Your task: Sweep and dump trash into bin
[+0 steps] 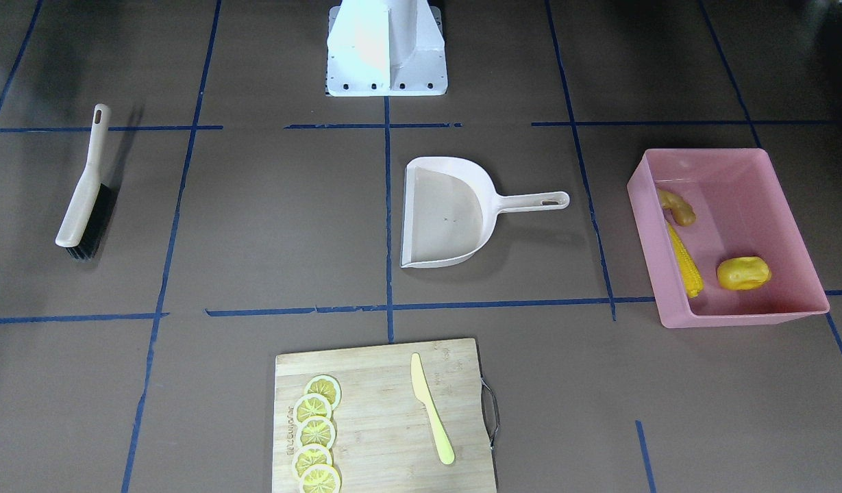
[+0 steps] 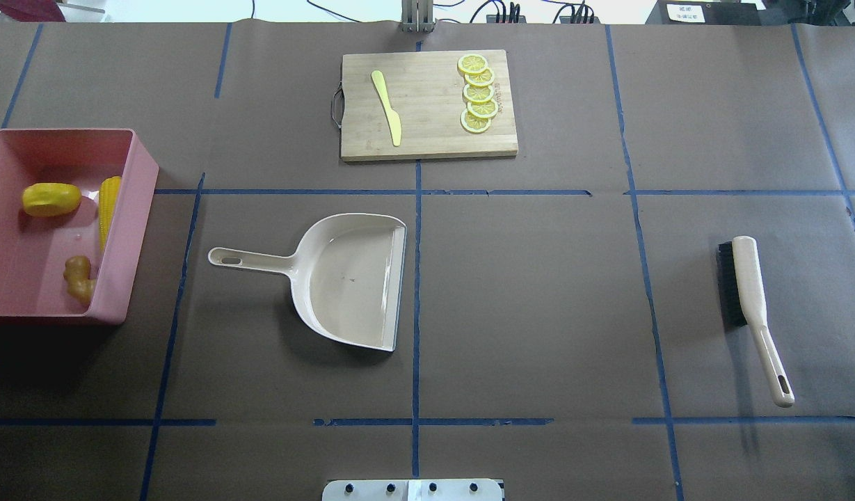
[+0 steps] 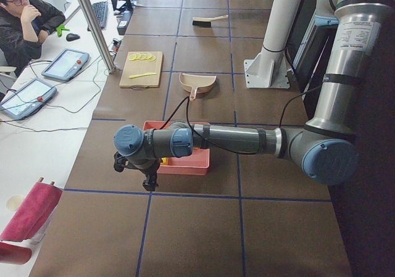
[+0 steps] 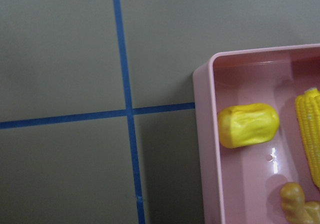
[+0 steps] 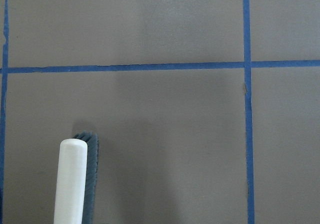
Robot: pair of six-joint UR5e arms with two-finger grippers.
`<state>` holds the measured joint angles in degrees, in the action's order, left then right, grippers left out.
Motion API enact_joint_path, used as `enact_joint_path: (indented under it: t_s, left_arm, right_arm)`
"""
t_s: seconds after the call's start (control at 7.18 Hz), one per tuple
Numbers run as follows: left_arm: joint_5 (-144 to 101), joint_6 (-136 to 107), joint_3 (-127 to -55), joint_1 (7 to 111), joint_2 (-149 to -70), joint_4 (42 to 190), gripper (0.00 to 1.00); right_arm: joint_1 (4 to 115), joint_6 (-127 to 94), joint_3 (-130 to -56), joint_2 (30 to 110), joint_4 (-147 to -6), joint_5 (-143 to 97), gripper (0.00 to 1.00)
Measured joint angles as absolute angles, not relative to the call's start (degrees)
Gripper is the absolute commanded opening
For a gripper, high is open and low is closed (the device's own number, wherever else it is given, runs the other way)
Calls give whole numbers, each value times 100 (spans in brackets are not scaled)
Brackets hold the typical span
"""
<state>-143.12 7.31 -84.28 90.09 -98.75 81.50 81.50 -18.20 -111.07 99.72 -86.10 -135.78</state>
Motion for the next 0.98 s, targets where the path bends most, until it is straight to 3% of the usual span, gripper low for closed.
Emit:
enact_joint_path:
  t_s: [0.56, 0.98]
  left_arm:
    - [-13320, 94, -9035, 9065, -9488, 8153, 100]
    - [-13267, 66, -9026, 9050, -9480, 8160, 100]
  right_arm:
    - [8606, -1143, -10532, 9928, -8625, -13797, 100]
    - [9003, -273, -9927, 9866, -8668, -13947, 100]
